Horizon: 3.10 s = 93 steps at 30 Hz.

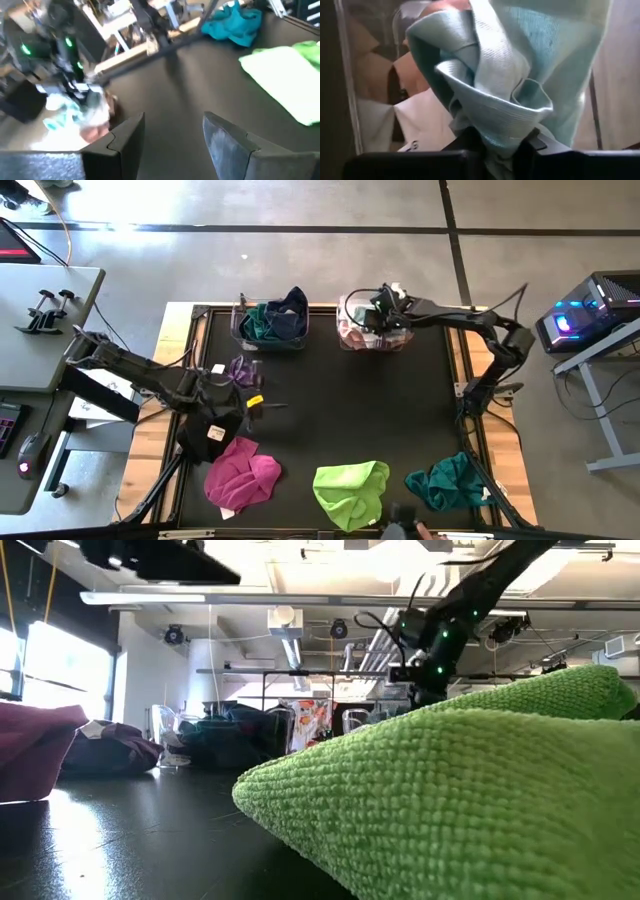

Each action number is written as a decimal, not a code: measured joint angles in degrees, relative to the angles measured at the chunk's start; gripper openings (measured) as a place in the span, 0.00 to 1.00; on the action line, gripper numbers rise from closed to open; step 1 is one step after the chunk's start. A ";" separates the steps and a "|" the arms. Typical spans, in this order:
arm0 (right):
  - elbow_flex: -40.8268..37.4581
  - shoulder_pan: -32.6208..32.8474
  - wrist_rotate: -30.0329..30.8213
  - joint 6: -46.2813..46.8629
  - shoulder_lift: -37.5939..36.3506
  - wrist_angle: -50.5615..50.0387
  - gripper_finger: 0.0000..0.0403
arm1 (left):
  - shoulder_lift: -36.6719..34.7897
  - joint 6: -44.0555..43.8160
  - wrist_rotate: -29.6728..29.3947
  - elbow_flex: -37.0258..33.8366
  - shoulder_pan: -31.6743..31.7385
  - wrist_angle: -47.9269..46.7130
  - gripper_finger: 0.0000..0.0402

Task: Sort towels by color in basket
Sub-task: Put the light blue microfiber towel into the right transparent bin

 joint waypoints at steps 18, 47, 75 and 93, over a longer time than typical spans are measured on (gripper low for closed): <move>22.60 1.86 -9.60 11.58 -0.47 -30.27 0.54 | -0.01 -2.04 -0.33 -2.54 5.49 3.74 0.46; 4.60 -3.21 -8.06 32.59 -1.06 -2.73 0.19 | -0.01 -16.88 -6.58 -15.65 1.88 24.60 0.46; -0.82 -8.59 8.44 39.17 0.29 -4.49 0.19 | -0.02 -15.81 -8.32 -15.61 2.00 24.58 0.46; 8.09 -2.43 11.93 42.84 0.03 -16.38 0.19 | -0.01 -17.01 -9.57 -15.61 2.08 24.63 0.46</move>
